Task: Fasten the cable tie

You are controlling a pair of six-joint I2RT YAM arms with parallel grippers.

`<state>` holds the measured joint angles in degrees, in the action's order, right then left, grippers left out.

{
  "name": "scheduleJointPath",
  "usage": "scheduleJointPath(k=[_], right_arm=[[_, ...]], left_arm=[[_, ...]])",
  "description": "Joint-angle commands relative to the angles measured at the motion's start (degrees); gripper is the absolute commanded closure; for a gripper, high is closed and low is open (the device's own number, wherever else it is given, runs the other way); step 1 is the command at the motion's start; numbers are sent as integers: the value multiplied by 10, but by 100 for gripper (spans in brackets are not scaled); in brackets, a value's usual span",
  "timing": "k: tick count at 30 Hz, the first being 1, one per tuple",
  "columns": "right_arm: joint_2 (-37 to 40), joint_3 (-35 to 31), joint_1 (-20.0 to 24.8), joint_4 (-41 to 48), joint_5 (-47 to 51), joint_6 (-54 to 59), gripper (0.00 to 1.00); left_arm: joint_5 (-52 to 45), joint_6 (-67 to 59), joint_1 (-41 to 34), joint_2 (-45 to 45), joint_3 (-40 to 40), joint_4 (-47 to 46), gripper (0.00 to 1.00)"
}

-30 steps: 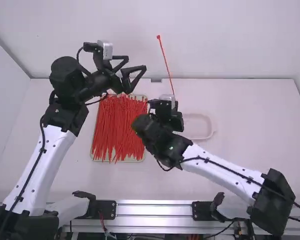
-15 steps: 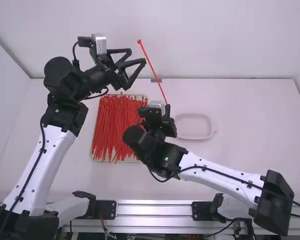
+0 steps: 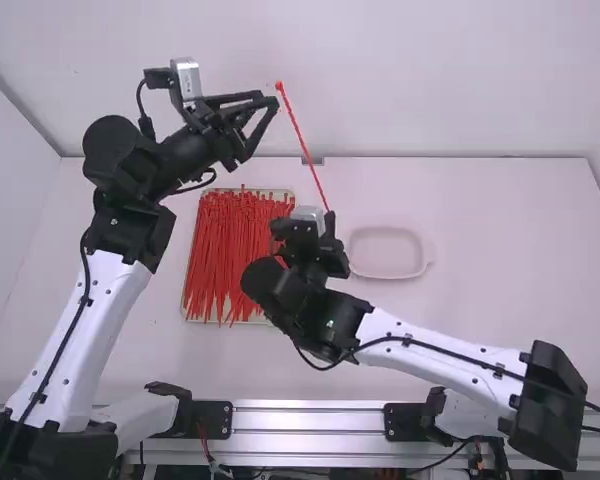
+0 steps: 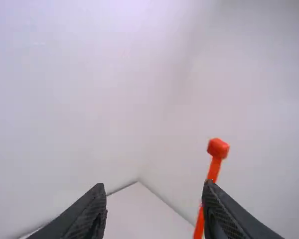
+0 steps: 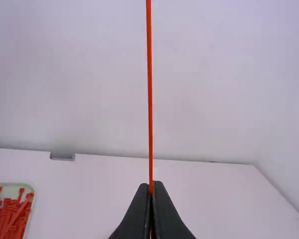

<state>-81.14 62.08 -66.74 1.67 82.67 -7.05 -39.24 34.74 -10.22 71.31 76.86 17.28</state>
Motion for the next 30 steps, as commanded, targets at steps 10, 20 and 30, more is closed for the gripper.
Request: scheduleJointPath(k=[10,20,30], right_arm=[[11,17,-5,-4,7,4,100],[11,17,-4,-4,-1,14,100],[11,17,-4,-4,-3,13,100]], left_arm=[[-50,6,-4,12,-3,42,54],[-74,3,-4,12,-3,27,43],[-77,7,-7,12,-3,45,58]])
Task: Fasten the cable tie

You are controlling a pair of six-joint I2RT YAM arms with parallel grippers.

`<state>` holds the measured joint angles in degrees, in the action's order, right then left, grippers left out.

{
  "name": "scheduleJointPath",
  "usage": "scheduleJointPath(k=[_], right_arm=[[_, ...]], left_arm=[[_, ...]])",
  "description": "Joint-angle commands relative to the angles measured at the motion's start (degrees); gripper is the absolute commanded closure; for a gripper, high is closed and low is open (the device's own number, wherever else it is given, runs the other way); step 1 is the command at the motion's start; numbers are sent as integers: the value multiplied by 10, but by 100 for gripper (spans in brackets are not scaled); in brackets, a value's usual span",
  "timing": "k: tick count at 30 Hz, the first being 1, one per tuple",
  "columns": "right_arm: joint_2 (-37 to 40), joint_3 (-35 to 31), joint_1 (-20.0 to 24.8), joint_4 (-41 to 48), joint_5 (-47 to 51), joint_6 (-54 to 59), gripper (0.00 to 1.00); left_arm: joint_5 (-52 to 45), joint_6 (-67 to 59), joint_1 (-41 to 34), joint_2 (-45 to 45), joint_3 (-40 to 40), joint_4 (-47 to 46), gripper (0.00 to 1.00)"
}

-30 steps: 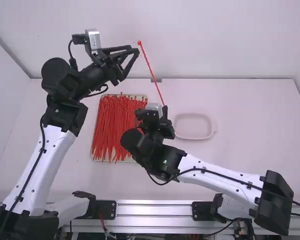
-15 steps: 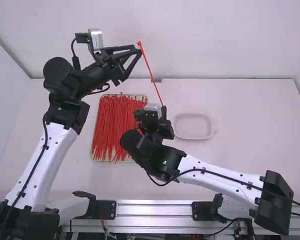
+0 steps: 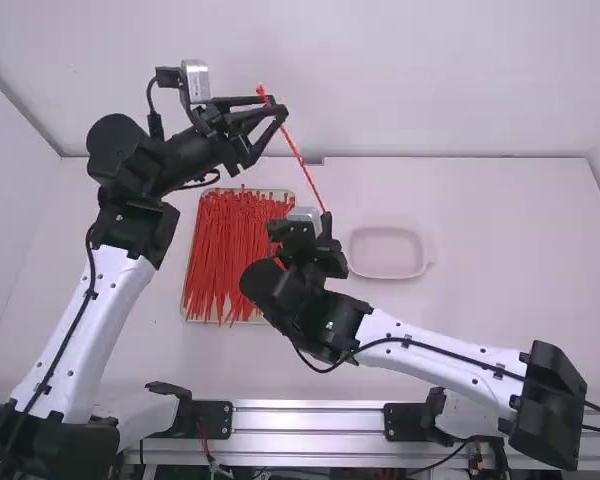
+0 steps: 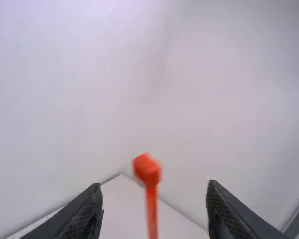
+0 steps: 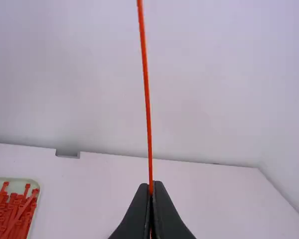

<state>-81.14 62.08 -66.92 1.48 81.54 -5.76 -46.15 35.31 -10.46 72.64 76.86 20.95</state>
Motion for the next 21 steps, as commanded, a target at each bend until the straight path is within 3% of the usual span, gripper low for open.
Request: scheduleJointPath(k=[1,2,16,17,18,21], right_arm=[[11,17,-2,-2,8,0,100],[11,17,-2,-2,8,0,100],[11,17,-1,-2,7,0,100],[11,17,-1,-2,5,0,94],[11,17,-3,0,-3,1,75],[11,17,-12,14,-32,0,43]], left_arm=[[-7,2,-4,-1,-3,10,64],[2,16,-4,-1,-3,11,97],[36,10,-4,-1,-3,-9,99],[36,2,-4,-1,-3,-8,99],[42,-7,-3,-1,-3,-10,98],[65,-20,5,-1,-3,-23,99]])
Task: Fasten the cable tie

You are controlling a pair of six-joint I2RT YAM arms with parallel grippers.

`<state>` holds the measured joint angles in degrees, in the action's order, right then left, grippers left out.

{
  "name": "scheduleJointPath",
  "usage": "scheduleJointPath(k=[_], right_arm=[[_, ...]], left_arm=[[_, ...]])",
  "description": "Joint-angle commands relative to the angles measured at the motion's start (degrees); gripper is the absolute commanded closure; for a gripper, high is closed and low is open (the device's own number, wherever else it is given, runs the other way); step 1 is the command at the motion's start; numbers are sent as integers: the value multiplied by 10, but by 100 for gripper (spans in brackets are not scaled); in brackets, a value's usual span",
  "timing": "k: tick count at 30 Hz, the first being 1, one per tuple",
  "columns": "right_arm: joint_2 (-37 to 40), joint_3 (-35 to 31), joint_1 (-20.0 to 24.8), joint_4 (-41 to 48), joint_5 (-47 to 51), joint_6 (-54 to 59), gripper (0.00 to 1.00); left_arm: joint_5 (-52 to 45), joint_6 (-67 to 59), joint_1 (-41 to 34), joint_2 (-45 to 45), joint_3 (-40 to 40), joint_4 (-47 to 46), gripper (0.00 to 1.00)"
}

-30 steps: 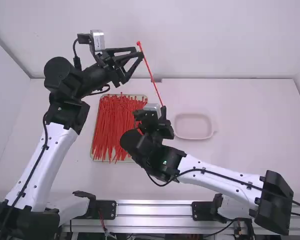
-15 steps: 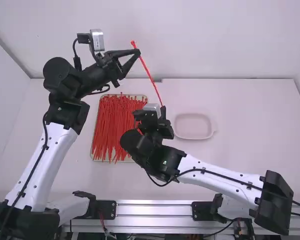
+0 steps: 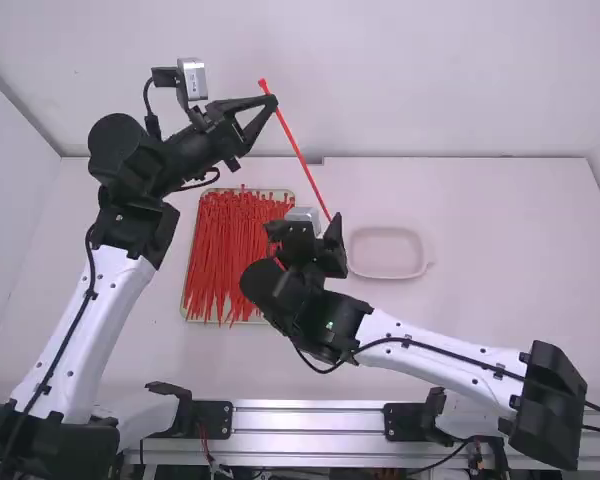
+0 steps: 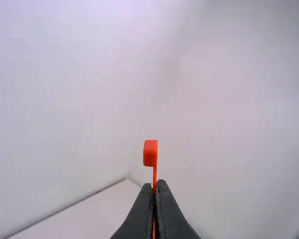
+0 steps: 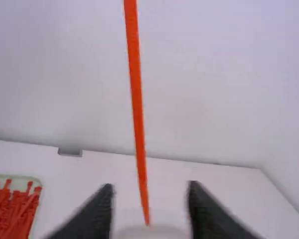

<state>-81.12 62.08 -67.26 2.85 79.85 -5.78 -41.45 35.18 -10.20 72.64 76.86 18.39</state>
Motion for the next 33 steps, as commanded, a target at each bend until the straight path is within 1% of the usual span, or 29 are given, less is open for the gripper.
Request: scheduleJointPath(k=[1,2,3,4,5,6,9,11,13,15,16,17,19,20,22,23,24,26,27,29,31,32,33], right_arm=[[11,17,-17,13,-33,-1,26],[11,17,-24,20,-38,-5,17],[11,17,-27,22,-39,-6,14],[14,17,-42,28,-40,-5,1],[16,17,-48,31,-40,-3,1],[23,17,-65,36,-33,-2,1],[45,17,-95,43,-18,10,1],[79,17,-109,53,-25,29,1],[103,17,-108,55,-54,53,1],[146,17,-96,56,-141,106,1],[157,17,-92,60,-166,115,1],[186,17,-77,69,-226,133,1],[216,17,-59,84,-280,142,0],[237,17,-42,95,-318,149,1],[281,17,9,121,-416,153,1],[289,17,22,127,-440,153,1],[302,17,44,136,-478,153,1],[330,17,108,156,-587,153,1],[335,17,123,159,-614,153,1],[355,17,203,173,-752,153,1],[360,17,270,175,-863,152,1],[360,17,275,175,-872,153,1],[360,16,310,172,-932,153,1]], left_arm=[[24,-28,10,-1,-3,-10,99],[25,-34,13,-1,-3,-17,99],[25,-37,14,-1,-3,-19,98],[25,-50,17,-1,-3,-34,99],[25,-55,19,-1,-3,-40,99],[24,-69,23,-1,-3,-55,99],[7,-89,31,-1,-3,-76,98],[-34,-104,36,-1,-3,-84,99],[-62,-118,35,-1,-3,-88,99],[-113,-147,35,-1,-3,-93,99],[-123,-155,36,-1,-3,-96,98],[-142,-165,38,-1,-3,-102,99],[-154,-176,38,-1,-3,-111,99],[-159,-183,37,-1,-3,-116,98],[-176,-183,39,-1,-3,-120,98],[-180,-184,38,-1,-3,-120,98],[-184,-183,37,-1,-3,-119,98],[-200,-183,38,-1,-3,-112,98],[-208,-184,39,-1,-3,-108,99],[-236,-183,34,-1,-3,-91,98],[-256,-179,36,-1,-3,-78,99],[-257,-178,36,-1,-3,-77,98],[-265,-170,35,-1,-3,-71,98]])
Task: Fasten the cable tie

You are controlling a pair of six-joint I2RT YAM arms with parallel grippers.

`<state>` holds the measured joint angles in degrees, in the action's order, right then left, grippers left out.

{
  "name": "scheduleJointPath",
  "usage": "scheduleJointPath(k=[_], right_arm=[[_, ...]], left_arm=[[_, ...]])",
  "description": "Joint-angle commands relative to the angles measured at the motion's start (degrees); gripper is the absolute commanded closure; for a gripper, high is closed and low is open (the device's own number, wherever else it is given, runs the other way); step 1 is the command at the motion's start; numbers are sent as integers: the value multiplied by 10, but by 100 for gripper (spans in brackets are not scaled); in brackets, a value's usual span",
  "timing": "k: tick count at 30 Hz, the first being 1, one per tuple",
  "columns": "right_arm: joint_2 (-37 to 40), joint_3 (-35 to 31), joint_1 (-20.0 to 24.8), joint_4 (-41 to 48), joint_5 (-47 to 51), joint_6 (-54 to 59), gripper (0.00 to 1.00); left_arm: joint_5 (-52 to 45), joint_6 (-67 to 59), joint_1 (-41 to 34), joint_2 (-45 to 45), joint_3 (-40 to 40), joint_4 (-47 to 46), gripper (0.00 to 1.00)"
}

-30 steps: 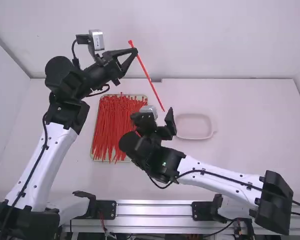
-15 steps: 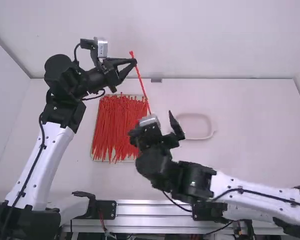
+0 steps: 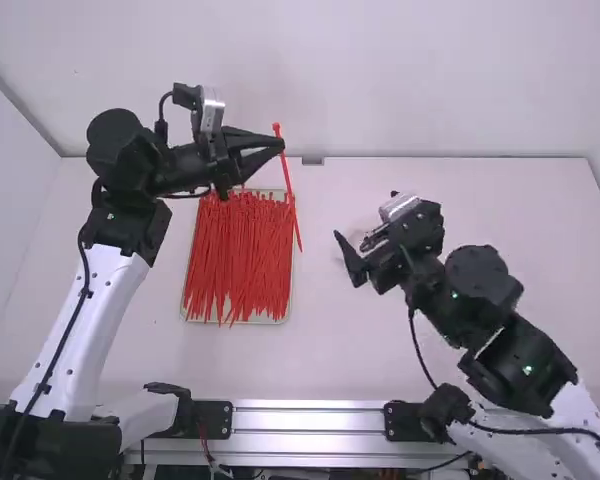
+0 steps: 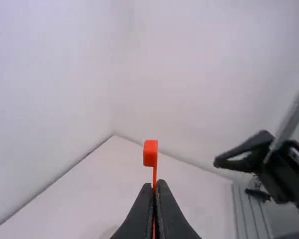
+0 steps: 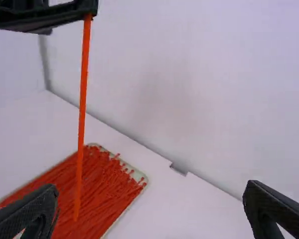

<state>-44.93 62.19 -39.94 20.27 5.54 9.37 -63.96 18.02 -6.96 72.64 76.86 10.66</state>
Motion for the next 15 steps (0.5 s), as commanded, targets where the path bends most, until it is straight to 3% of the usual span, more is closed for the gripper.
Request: scheduleJointPath(k=[1,8,12,15], right_arm=[[-5,15,66,-5,-236,1,1],[-78,15,233,-68,-580,-13,1],[-133,15,275,-125,-685,-42,0],[-179,15,283,-176,-752,-62,1]], left_arm=[[-46,6,0,-1,-3,11,98],[-59,7,-2,-1,-3,18,98],[-57,21,-2,-1,-3,24,98],[-56,21,0,-1,-3,34,98]])
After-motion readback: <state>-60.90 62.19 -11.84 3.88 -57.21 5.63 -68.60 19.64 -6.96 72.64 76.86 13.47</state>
